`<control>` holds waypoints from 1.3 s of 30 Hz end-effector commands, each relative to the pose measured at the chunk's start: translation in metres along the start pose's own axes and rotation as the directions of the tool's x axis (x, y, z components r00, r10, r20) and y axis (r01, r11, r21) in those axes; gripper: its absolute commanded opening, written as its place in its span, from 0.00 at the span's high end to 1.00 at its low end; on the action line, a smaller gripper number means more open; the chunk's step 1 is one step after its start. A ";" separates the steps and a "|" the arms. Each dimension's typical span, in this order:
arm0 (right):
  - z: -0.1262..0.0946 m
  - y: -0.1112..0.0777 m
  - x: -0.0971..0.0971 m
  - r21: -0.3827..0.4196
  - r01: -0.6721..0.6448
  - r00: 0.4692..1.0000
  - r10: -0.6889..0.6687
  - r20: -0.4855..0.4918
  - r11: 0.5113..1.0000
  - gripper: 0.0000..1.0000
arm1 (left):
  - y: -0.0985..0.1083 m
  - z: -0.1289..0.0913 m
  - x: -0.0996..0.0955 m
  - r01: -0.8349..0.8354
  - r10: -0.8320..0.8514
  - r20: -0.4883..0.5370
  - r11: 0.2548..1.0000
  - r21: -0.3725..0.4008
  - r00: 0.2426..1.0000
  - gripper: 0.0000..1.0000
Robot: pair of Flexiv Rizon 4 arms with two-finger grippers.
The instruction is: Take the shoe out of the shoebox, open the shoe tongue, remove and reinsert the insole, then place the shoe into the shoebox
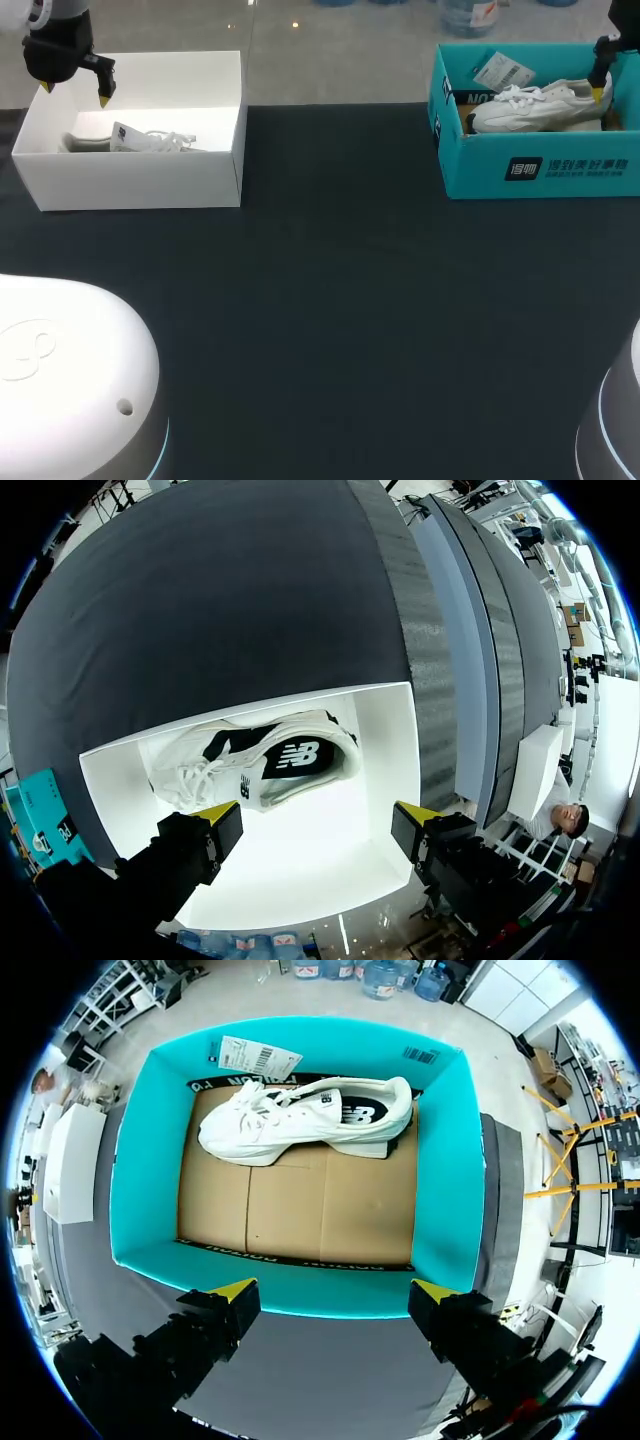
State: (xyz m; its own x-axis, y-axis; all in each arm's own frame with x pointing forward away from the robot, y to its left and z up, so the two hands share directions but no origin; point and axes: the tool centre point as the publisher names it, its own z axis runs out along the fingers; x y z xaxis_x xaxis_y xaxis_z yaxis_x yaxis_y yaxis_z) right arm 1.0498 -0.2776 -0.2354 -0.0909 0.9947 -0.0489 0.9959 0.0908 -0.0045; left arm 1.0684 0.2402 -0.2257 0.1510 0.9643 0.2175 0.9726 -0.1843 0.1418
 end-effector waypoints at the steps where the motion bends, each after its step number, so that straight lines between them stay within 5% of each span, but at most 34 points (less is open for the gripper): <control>1: 0.000 0.001 0.000 0.003 0.000 1.000 0.000 0.000 1.000 0.00 | -0.001 -0.001 0.000 -0.001 0.001 -0.001 1.000 -0.002 1.000 0.00; 13: 0.000 0.001 0.000 0.003 0.000 1.000 0.000 0.000 1.000 0.00 | -0.001 -0.001 0.000 -0.001 0.001 -0.001 1.000 -0.002 1.000 0.00; 25: 0.023 0.067 -0.041 0.017 -0.032 0.999 0.032 0.009 0.999 0.00 | -0.001 -0.001 0.000 -0.001 0.001 -0.001 1.000 -0.002 1.000 0.00; 39: 0.039 0.118 -0.055 0.019 -0.021 0.999 0.020 0.025 1.000 0.00 | -0.001 -0.001 0.000 -0.001 0.001 -0.001 1.000 -0.002 1.000 0.00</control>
State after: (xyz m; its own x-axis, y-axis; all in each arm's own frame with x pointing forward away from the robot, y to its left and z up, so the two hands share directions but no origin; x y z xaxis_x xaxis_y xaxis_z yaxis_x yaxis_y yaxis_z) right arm 1.1492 -0.3221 -0.2676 -0.0670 0.9947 -0.0785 0.9964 0.0709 0.0473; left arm 1.0684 0.2402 -0.2257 0.1510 0.9643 0.2175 0.9726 -0.1843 0.1418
